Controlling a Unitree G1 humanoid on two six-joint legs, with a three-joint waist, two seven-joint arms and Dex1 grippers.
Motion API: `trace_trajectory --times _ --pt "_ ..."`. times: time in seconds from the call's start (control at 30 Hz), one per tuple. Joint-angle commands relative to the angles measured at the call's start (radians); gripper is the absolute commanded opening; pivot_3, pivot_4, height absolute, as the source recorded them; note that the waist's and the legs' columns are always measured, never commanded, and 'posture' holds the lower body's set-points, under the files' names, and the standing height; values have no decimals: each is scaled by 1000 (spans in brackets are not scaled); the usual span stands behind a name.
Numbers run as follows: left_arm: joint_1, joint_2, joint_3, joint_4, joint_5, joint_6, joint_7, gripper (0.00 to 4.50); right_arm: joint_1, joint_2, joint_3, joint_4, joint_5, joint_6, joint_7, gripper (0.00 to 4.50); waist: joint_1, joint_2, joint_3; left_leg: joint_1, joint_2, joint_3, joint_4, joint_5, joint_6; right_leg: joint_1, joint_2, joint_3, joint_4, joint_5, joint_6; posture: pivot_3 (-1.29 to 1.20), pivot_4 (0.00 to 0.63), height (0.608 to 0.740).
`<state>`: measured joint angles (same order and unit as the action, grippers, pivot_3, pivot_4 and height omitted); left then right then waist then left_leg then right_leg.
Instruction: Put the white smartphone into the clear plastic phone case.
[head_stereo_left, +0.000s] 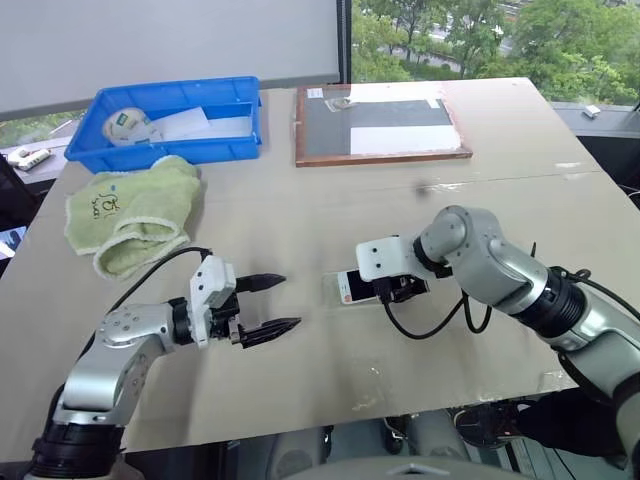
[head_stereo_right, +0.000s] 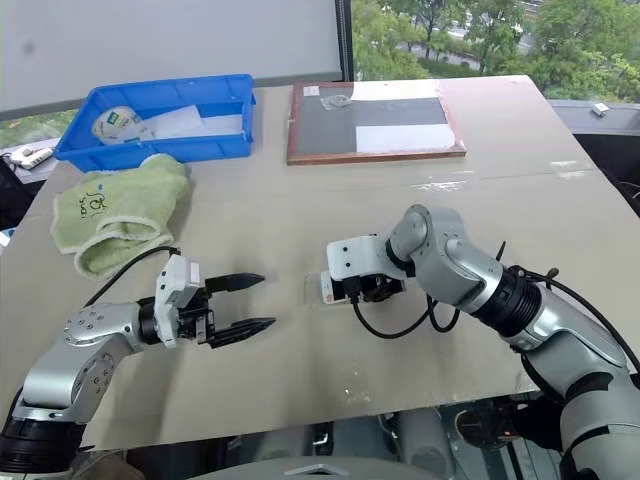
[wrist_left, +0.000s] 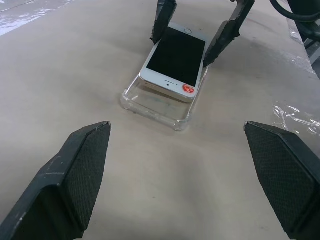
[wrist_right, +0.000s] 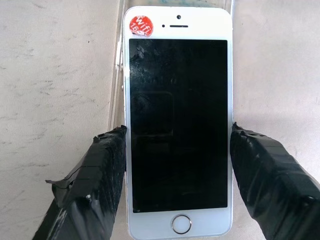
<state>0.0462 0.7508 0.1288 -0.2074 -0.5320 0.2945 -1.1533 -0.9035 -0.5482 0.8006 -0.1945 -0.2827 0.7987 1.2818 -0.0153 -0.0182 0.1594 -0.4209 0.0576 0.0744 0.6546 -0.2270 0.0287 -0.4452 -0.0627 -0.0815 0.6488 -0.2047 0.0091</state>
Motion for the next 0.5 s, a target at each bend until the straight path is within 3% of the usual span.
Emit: trace_trajectory --times 0.03,0.3,0.4,0.43,0.5 --pt "-1 10 14 -8 1 -22 -15 4462 11 20 76 36 1 10 46 2786 0 -1 0 1 0 0 0 0 0 0 0 0 1 0 0 0 150 740" --pt "-22 1 -1 8 8 -31 -16 4462 35 23 75 125 -17 -84 50 2786 0 -3 -4 7 0 0 0 0 0 4 0 1 4 -1 -2 0 150 740" --pt "-25 -4 -5 7 12 -30 -12 4462 47 13 39 132 -12 -133 45 4241 2 -5 -5 7 0 0 0 0 0 4 0 0 4 -1 -2 0 150 740" --pt "-26 -6 -8 8 14 -31 -11 4462 52 10 22 127 -9 -143 42 4446 3 -5 -5 7 0 0 0 0 0 4 -1 0 4 -1 -2 0 150 740" --pt "-28 -9 -11 11 17 -33 -9 4462 58 10 -13 121 -18 -166 14 4446 6 -5 -6 6 0 -1 0 0 0 4 -1 0 3 -1 -2 0 150 740"
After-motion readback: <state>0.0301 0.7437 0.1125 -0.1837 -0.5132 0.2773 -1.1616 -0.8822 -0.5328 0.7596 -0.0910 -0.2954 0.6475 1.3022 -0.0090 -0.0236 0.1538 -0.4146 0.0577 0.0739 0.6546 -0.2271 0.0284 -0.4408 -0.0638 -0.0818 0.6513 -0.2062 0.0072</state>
